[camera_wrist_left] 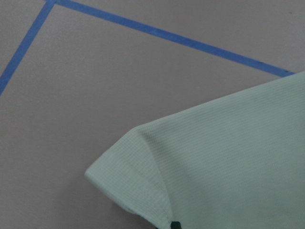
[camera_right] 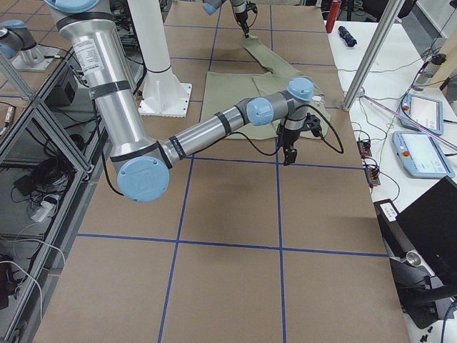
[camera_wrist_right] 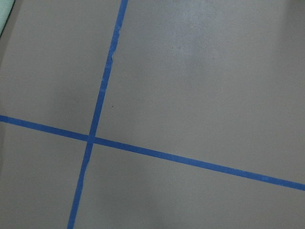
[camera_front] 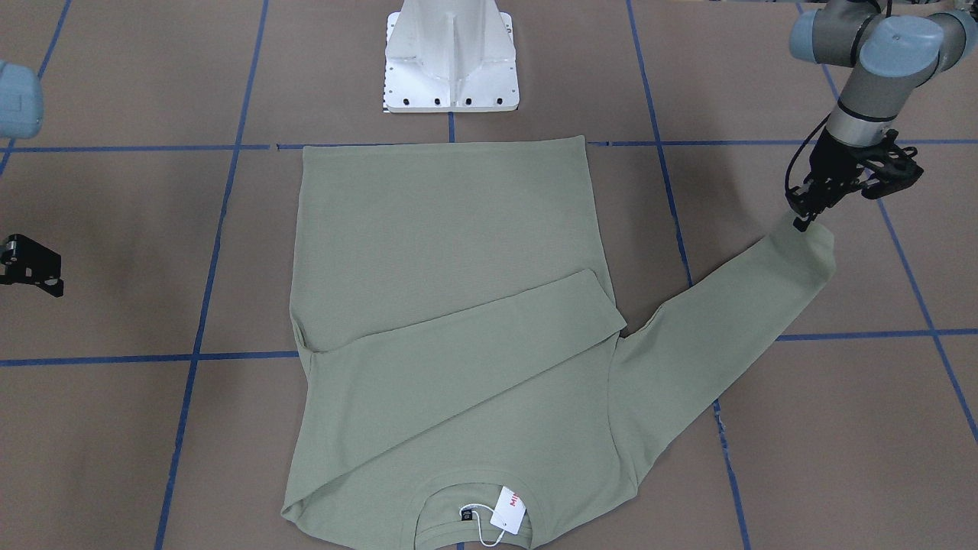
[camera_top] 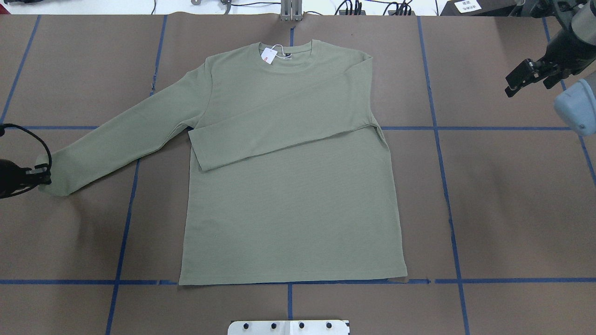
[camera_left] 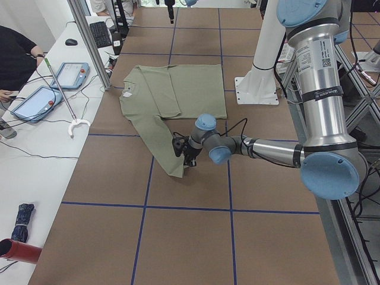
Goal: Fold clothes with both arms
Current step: 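Carry the sleeve with the left gripper across the shirt toward the far shoulder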
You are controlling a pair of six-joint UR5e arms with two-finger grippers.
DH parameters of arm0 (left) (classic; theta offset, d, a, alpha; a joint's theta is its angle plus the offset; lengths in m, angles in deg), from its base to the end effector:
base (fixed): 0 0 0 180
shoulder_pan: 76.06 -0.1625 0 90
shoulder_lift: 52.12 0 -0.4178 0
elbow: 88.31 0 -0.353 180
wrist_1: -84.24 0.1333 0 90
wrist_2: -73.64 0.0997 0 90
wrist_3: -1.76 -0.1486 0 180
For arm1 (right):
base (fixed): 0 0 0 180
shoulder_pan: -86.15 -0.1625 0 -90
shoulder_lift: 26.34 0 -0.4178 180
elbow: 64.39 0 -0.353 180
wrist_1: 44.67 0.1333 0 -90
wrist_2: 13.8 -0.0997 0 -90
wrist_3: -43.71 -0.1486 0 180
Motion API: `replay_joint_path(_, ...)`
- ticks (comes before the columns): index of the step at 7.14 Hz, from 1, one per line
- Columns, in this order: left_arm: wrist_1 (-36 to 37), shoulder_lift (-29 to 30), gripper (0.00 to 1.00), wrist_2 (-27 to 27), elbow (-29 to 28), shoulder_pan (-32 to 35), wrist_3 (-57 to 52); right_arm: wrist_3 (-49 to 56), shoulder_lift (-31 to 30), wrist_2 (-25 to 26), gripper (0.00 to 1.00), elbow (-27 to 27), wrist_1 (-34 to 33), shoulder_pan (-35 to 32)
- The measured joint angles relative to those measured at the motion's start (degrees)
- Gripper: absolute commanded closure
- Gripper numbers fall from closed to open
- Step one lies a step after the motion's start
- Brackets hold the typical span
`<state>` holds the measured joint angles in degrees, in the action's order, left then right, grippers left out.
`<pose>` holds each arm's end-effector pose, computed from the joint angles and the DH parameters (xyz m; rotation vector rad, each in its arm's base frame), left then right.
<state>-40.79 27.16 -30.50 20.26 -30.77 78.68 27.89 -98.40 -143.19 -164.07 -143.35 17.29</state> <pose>0.2428 -0.3831 0.5625 0.1591 0.7710 -0.4408 -0.1703 -0.5485 0.4726 0.0852 -0.7475 -0.2020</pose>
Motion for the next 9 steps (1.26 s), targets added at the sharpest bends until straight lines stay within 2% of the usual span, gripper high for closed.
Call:
replay_joint_path(2, 14.8, 10.6, 1.00, -0.4, 4.6, 0.1, 0.4, 0.1, -2.8, 0.0, 0.00, -1.3, 0.3, 0.0)
replay_joint_path(4, 24.6, 24.2, 1.00, -3.3, 4.5, 0.3, 2.6, 0.1, -6.0, 0.1, 0.00, -3.2, 0.4, -0.3)
replay_joint_path(5, 27.8, 31.3, 1.00, -4.6, 2.5, 0.2, 5.3, 0.1, -6.8, 0.1, 0.00, -3.6, 0.4, -0.3)
replay_joint_path(7, 30.1, 46.5, 1.00, -8.2, -4.4, -0.1, 15.2, 0.1, -7.7, 0.1, 0.00, -3.8, 0.4, -0.4)
replay_joint_path(9, 27.7, 58.8, 1.00, -9.8, -10.9, -3.8, 26.1, -0.1, -8.0, -0.1, 0.00, -3.8, 0.4, -0.4)
